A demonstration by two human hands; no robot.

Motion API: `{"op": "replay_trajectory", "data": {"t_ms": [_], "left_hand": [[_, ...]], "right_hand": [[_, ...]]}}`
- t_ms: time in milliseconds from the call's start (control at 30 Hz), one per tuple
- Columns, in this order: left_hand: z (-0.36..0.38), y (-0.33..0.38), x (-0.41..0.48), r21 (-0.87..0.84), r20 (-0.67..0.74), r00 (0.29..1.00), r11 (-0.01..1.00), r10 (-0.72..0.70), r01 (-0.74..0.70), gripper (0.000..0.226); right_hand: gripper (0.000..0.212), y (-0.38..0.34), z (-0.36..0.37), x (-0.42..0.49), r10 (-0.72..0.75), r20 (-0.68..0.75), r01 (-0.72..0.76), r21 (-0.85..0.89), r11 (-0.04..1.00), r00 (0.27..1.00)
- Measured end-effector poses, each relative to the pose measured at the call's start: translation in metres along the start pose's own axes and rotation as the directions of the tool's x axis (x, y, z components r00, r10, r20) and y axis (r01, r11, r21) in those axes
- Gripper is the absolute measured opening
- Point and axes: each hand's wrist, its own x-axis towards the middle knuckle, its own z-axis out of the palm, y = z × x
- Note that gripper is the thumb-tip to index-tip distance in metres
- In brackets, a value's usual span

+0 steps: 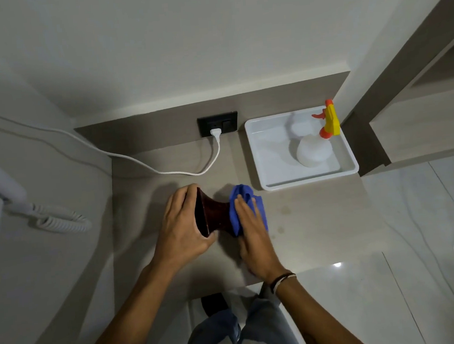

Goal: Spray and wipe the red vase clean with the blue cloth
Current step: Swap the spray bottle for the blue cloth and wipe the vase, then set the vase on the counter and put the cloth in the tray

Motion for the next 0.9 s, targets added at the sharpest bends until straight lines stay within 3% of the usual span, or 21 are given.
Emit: {"op": "replay_trajectory", "data": {"t_ms": [100,167,300,367,433,500,600,767,900], "left_hand": [[0.002,0.004,0.005,-0.063,-0.047,0.998,0.997,-0.039,0.036,0.086],[-0.001,0.003,0.003,-0.082,-0.029,0.996,0.993,-0.086,0.083,0.085],[-0.008,0.001,0.001,-0.056,-0.043,0.988,0.988,-0.148,0.145,0.108],[-0.013,0.003,0.005,-0.001,-0.050,0.990,0.992,-0.129,0.129,0.110],[-0.018,0.008,0.012,0.078,-0.052,0.995,0.993,-0.090,0.094,0.110],[-0.019,0.017,0.019,0.178,-0.009,0.999,0.983,-0.050,0.051,0.110],[-0.013,0.034,0.031,0.289,0.041,0.999,0.957,-0.018,0.006,0.105],[0.005,0.046,0.049,0.339,0.060,0.998,0.939,0.029,-0.048,0.111],[0.022,0.054,0.055,0.327,0.073,0.995,0.940,0.072,-0.092,0.122]], "right_hand": [[0.091,-0.027,0.025,-0.004,-0.207,0.030,0.204,0.087,0.975,0.978],[0.104,-0.020,0.031,-0.003,-0.250,0.038,0.251,-0.004,0.968,0.967],[0.092,0.032,0.000,0.004,-0.087,0.049,0.099,-0.347,0.933,0.995],[0.091,0.047,-0.018,0.002,-0.063,0.005,0.061,-0.305,0.950,0.998],[0.091,0.053,-0.033,-0.002,-0.101,-0.125,0.070,-0.234,0.970,0.987],[0.080,0.050,-0.049,0.001,-0.111,-0.235,0.071,-0.174,0.982,0.966],[0.069,0.038,-0.076,0.019,-0.146,-0.286,0.095,-0.183,0.978,0.947],[0.075,0.035,-0.127,0.089,-0.124,-0.192,0.057,-0.322,0.945,0.974],[0.081,0.049,-0.137,0.152,-0.077,-0.051,0.039,-0.520,0.854,0.996]]}}
